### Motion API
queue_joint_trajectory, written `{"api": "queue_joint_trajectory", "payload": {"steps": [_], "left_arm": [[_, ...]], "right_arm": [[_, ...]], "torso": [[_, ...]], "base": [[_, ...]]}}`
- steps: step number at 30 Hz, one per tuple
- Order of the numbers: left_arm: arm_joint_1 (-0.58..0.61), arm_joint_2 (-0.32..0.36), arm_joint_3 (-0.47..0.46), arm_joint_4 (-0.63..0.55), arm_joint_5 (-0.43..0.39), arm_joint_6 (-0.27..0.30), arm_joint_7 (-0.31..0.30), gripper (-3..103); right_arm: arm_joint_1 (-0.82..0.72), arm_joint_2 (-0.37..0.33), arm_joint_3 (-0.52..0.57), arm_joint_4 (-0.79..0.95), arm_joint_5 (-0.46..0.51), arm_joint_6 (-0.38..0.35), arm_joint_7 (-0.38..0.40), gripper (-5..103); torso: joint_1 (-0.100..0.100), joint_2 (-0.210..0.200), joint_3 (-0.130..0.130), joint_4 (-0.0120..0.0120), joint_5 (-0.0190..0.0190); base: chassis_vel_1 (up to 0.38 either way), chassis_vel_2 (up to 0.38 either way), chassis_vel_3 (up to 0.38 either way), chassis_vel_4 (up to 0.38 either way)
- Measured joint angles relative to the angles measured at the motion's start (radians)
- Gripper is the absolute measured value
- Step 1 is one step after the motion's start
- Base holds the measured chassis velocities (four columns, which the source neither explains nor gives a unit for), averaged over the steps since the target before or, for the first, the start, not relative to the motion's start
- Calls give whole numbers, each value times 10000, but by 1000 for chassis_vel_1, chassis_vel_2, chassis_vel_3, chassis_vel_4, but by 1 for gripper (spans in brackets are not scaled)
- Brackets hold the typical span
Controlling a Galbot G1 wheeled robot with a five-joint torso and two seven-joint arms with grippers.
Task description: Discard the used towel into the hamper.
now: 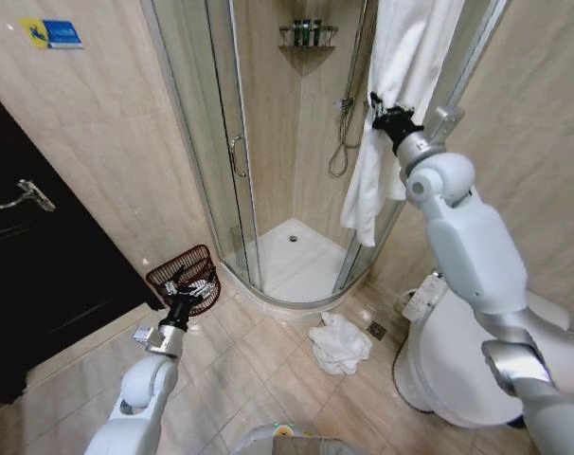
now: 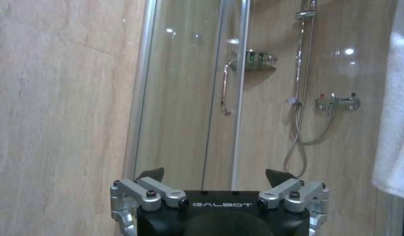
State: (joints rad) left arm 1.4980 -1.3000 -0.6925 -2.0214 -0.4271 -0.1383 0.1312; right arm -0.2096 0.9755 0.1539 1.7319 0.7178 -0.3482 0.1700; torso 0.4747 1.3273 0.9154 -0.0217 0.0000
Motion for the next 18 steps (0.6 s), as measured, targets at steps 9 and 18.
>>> {"api": "queue_joint_trajectory", "payload": {"steps": [9,18], "left_arm": [[12,-4,12,-35,73,1,9,100],[-3,-120,166,-52,270,9,24,100]], "right_arm": [[-1645,-34,714,743,-334,103,-228,4],[-3217,-244,1520,1563,-581,199,-507,4]], "torso": [[1,-1,1,0,4],[0,0,0,-1,2]], "base": [[0,0,0,0],[0,0,0,0]]}}
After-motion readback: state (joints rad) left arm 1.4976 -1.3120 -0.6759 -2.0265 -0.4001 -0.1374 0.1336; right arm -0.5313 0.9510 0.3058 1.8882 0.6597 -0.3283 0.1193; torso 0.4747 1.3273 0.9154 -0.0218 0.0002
